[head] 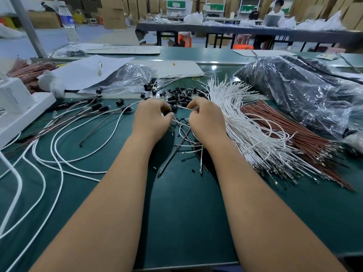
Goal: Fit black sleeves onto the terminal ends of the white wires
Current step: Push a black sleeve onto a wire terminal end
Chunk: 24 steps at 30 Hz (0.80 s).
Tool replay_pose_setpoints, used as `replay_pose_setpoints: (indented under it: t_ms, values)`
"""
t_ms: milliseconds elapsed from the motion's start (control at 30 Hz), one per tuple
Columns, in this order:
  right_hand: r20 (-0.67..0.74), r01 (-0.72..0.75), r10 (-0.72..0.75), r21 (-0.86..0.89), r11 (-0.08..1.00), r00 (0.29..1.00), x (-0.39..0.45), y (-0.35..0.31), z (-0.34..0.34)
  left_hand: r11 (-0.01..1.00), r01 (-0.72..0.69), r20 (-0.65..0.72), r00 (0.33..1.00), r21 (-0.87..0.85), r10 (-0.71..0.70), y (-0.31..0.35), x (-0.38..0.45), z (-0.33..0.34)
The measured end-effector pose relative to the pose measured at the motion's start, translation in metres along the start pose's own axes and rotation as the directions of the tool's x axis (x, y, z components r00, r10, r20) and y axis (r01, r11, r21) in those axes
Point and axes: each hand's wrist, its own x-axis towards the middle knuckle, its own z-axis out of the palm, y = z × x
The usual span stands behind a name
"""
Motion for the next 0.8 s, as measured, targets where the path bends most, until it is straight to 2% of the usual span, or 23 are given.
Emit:
replay_pose_setpoints:
  t_ms: [100, 167, 267, 367, 433, 800]
  values:
    - [-0.031, 0.032, -0.03, 0.074, 0.997, 0.999, 0.002, 0.0, 0.001, 0.958, 0.076, -0.034, 0.995, -0.275, -0.089, 0.007, -0.001, -0.003]
    - [-0.048, 0.034, -0.029, 0.108, 0.994, 0.998, 0.003, 0.0, 0.002, 0.854, 0.159, -0.009, 0.982, -0.495, -0.188, 0.01, -0.001, -0.005]
    - [-0.069, 0.009, 0.0, 0.134, 0.991, 0.998, 0.005, 0.002, 0.004, 0.622, 0.293, 0.071, 0.932, -0.726, -0.356, 0.015, -0.001, -0.009]
    - [-0.072, 0.012, 0.006, 0.256, 0.967, 0.997, 0.005, 0.002, 0.003, 0.311, 0.367, 0.219, 0.88, -0.877, -0.422, 0.019, -0.001, -0.011]
    - [-0.068, 0.028, -0.007, 0.317, 0.948, 0.998, 0.004, 0.0, 0.003, 0.204, 0.378, 0.259, 0.859, -0.903, -0.442, 0.02, -0.001, -0.013]
    - [-0.058, 0.042, -0.023, 0.339, 0.94, 0.998, 0.005, 0.001, 0.003, 0.141, 0.394, 0.307, 0.855, -0.908, -0.417, 0.019, 0.001, -0.013]
